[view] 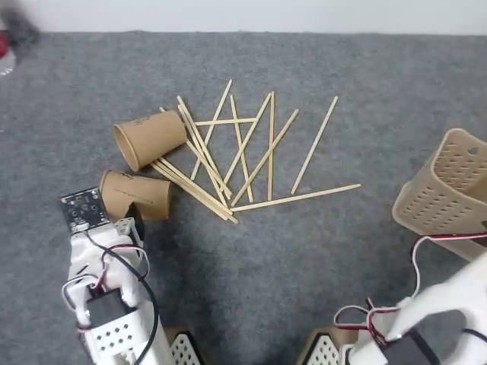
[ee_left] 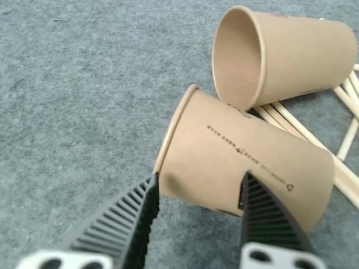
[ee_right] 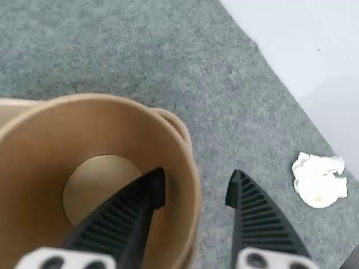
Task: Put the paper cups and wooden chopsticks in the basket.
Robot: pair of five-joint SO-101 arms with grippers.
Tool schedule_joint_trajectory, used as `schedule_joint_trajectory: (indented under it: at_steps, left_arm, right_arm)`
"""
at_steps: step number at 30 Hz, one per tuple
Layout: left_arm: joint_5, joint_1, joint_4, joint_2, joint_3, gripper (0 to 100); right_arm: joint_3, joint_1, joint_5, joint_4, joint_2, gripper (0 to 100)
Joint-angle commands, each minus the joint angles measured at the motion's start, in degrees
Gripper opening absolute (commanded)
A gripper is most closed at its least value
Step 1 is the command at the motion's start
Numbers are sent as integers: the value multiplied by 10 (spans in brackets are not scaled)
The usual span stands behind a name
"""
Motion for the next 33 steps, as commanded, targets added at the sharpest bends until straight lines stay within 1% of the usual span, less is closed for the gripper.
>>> schedule_joint_trajectory:
  at_steps: [1,3,5,7,10,14,17,22,25,28,31,33]
  left_arm:
    - [1,0,1,-5,-3,225]
    - [1,0,1,-5,-3,225]
    - [1,0,1,-5,-3,225]
    - [1,0,1,-5,-3,225]
    - [1,0,1,-5,-3,225]
    - [1,0,1,-5,-3,225]
    - [1,0,1,-5,-3,225]
    - [1,0,1,-5,-3,225]
    - [1,0,1,-5,-3,225]
    - [1,0,1,-5,-3,225]
    - [1,0,1,-5,-3,225]
    - [1,0,1,-5,-3,225]
  right_arm:
    - [-33,-5,12,3,-23,180]
    - [-51,-7,12,4,-44,180]
    - [-38,-22,17,1,-44,181]
    - [-8,-30,18,-7,-21,182]
    - [32,-36,18,-49,31,181]
    - [12,-29,13,-69,62,181]
    - [-61,-25,11,-12,34,181]
    - [-242,-38,-41,109,-46,183]
    - [-341,-87,-33,179,-75,183]
    - [-409,-152,-30,252,-78,183]
    - [-414,-221,-27,330,-70,180]
    - [-396,-264,-4,369,-50,180]
